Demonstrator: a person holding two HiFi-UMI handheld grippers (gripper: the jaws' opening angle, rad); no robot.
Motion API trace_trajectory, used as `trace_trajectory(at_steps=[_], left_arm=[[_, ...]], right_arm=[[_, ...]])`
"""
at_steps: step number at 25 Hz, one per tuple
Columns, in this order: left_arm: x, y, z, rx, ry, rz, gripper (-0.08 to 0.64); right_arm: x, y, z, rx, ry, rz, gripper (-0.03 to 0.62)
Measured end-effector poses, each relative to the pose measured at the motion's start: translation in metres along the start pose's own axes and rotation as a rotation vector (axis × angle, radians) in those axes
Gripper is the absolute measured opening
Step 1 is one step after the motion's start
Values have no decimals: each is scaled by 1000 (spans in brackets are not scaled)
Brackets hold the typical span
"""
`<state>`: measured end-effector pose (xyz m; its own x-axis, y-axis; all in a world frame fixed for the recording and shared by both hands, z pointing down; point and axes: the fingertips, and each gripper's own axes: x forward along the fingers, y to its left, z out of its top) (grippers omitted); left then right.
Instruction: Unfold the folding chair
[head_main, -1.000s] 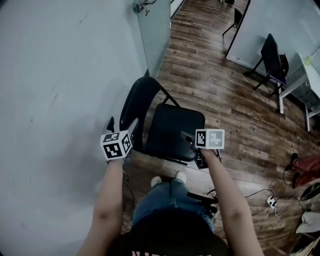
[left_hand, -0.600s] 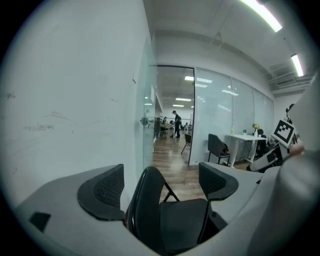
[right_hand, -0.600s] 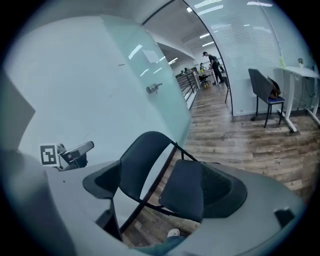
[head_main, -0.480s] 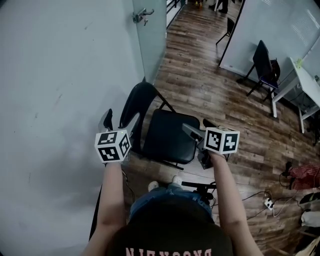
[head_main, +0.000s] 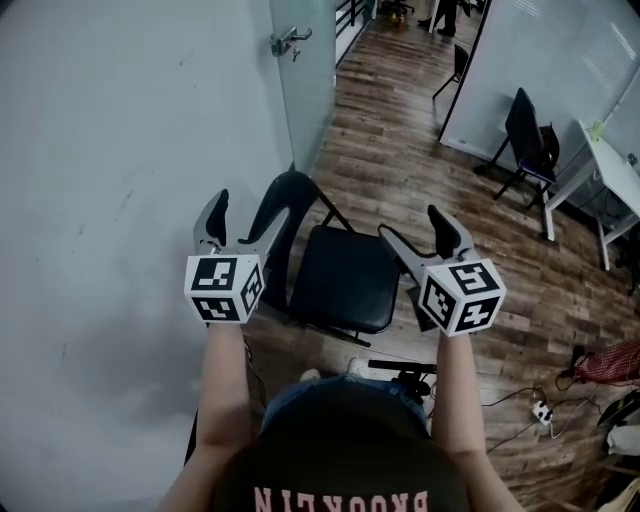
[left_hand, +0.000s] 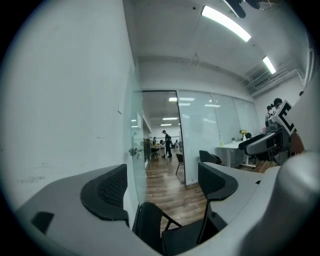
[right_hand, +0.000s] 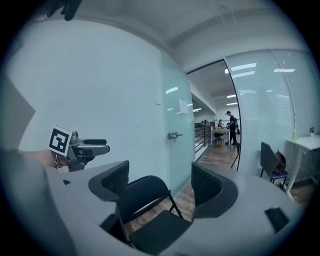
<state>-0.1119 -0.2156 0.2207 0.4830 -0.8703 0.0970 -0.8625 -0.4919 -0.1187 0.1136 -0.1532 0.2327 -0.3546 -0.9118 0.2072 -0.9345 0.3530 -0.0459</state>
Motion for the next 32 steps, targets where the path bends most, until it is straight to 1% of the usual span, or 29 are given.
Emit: trace_trajectory(at_steps=[2,4,5,6,7,8,11,12,13,16,18,22,26,29,32], left_arm=[[-3,-3,16,29,-39,-14,429],[-5,-5,30,56,-80,-25,391],[-7,-5,37,67,-101,-30,367],[-9,-5,44,76,-125,-30,327],[-11,-4,51,83,-149,-26,284],[-14,-3,56,94,-169,-20,238],[-22,-3,68,147,-212,6,107],[-24,-4,71,163,-221,9,29],[-25,-6,72,177,-227,2,2],[-27,-15,75,219,-231,-33,2],[-29,-18,78,237,-246,-26,2],[-31,-15,87,245,-273,-6,2],[-32,-13,93,239,-283,4,2],[-30,-9,93,229,-266,20,2],[-29,-10,91,244,-252,24,2]], right_arm=[[-8,-4,16,-25,-56,-24,334],[-17,-9,30,-48,-115,-63,255],[-22,-12,37,-67,-147,-91,204],[-27,-14,44,-93,-178,-121,114],[-32,-15,50,-124,-203,-145,10],[-36,-14,55,-156,-218,-156,0],[-43,-8,65,-230,-236,-158,0],[-45,-6,70,-243,-247,-157,0],[-47,-4,74,-252,-262,-156,0],[-54,1,86,-276,-310,-156,0],[-57,1,92,-293,-325,-167,0],[-58,0,97,-339,-320,-209,0],[-58,-1,99,-345,-319,-216,0],[-58,0,101,-345,-318,-220,0],[-59,0,100,-349,-311,-220,0]])
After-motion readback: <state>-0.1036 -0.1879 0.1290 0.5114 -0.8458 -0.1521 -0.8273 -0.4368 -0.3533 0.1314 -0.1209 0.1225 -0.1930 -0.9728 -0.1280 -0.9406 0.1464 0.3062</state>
